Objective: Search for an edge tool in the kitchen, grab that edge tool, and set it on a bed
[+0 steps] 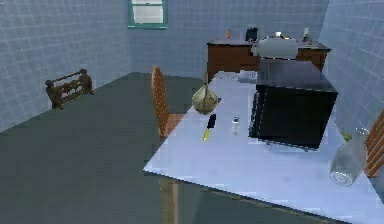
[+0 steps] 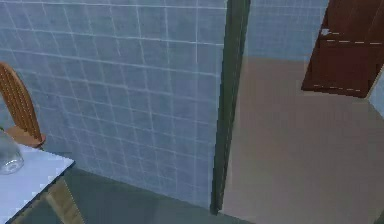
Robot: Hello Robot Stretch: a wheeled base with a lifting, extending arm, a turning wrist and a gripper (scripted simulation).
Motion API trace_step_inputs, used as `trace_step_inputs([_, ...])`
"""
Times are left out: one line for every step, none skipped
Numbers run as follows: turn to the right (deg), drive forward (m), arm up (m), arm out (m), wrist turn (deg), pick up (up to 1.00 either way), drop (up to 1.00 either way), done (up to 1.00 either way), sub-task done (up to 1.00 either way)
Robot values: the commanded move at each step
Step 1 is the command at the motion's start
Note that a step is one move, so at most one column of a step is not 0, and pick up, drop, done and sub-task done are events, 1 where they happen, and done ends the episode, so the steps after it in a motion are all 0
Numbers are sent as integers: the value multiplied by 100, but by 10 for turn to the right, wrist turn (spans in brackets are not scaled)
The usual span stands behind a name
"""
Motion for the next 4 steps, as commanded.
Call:
trace_step_inputs([450,0,0,0,0,0,0,0,0])
trace_step_inputs([450,0,0,0,0,0,0,0,0])
trace_step_inputs([90,0,0,0,0,0,0,0,0])
trace_step_inputs([0,35,0,0,0,0,0,0,0])
